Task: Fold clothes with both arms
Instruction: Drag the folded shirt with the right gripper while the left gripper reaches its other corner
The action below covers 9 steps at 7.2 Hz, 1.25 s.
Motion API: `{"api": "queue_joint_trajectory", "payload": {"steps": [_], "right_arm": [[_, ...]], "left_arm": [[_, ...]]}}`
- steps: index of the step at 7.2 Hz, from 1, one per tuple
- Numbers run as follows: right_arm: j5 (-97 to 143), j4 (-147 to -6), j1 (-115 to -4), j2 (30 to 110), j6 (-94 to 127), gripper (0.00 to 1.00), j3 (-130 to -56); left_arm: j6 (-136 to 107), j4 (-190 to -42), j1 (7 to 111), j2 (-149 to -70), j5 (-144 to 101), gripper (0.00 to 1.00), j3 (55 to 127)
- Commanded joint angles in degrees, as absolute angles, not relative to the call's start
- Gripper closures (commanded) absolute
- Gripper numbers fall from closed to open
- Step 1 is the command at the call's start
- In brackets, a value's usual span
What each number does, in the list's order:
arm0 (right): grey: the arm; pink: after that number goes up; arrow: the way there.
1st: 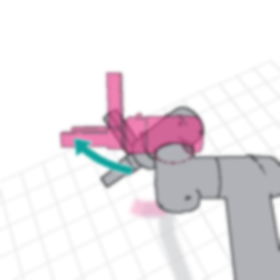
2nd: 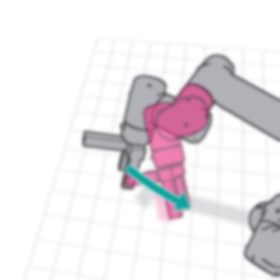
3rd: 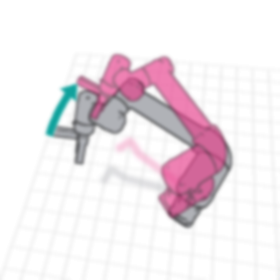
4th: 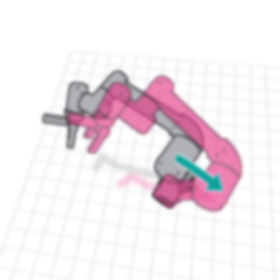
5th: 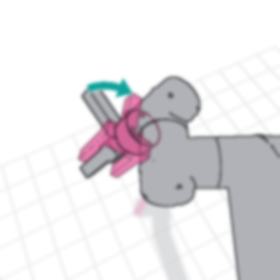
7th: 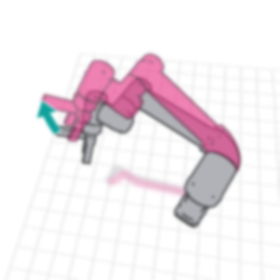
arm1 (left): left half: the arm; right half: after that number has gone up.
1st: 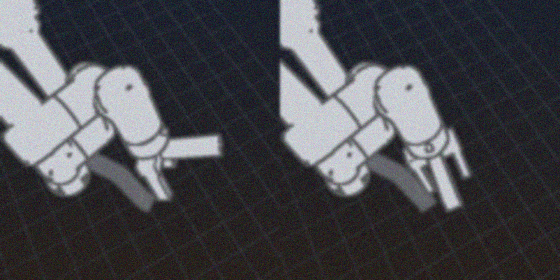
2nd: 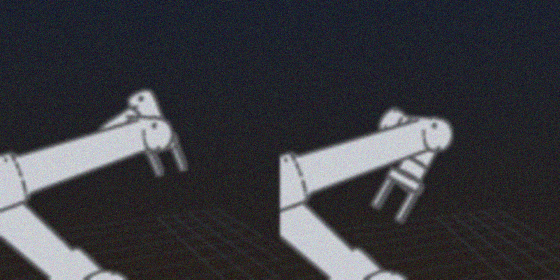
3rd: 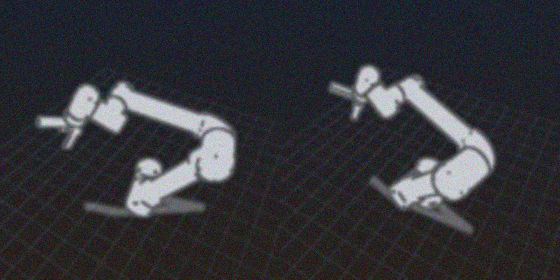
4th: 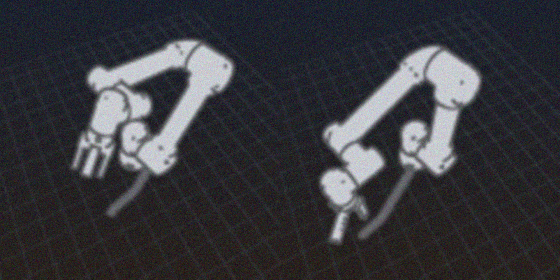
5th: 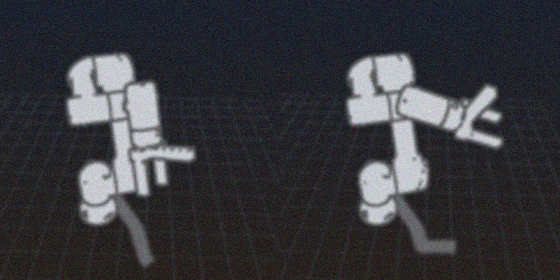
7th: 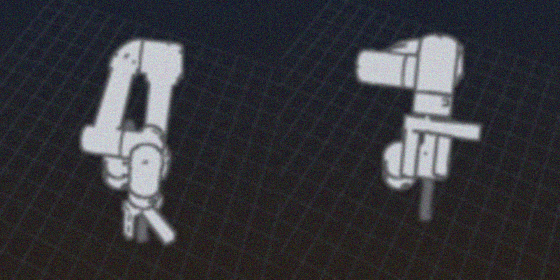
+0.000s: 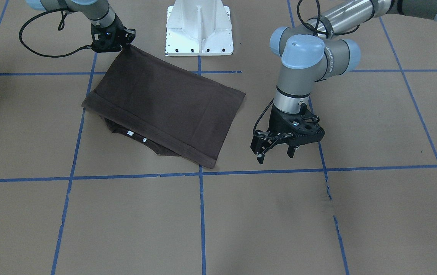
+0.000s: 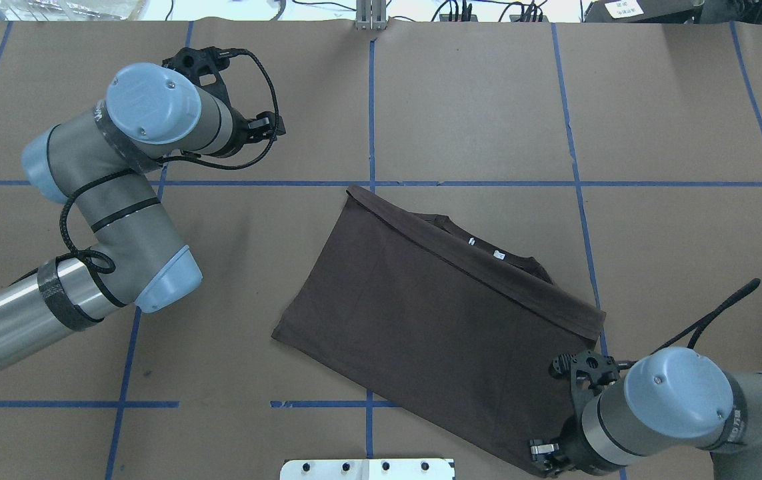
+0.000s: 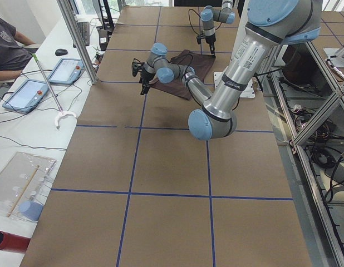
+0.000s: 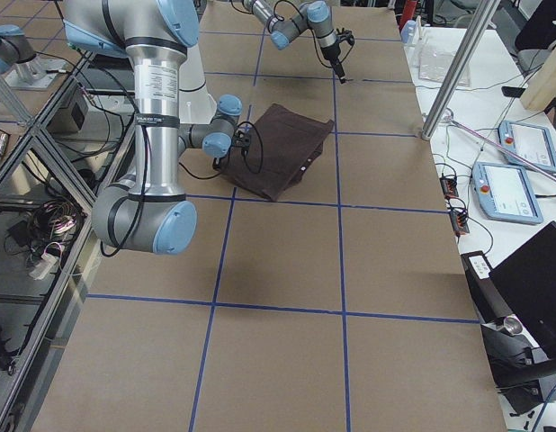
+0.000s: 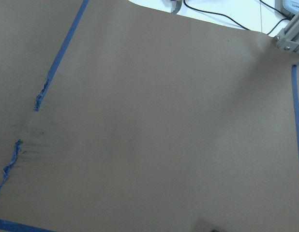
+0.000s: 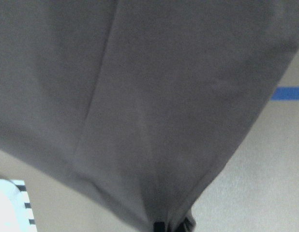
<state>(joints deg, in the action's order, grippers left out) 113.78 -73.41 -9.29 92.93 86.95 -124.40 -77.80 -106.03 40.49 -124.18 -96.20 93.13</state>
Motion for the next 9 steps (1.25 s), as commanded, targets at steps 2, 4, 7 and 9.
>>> {"api": "queue_joint_trajectory", "payload": {"steps": [2, 4, 7, 9], "right_arm": [[113.11, -73.3, -14.9, 89.94, 90.0, 0.0, -126.83], [113.55, -73.3, -22.29, 86.24, 89.74, 0.0, -126.3], [113.12, -73.39, -25.31, 83.59, 89.38, 0.0, -125.08], [113.03, -73.39, -25.49, 83.58, 89.38, 0.0, -124.72]], "left_arm": [[-90.99, -99.44, 30.99, -119.99, -99.14, 0.0, 102.34], [-105.22, -92.75, 21.23, -119.09, -98.09, 0.0, 105.99], [-112.49, -92.11, 16.17, -118.56, -95.63, 0.04, 105.38], [-112.68, -92.2, 16.26, -118.65, -95.54, 0.12, 104.77]]}}
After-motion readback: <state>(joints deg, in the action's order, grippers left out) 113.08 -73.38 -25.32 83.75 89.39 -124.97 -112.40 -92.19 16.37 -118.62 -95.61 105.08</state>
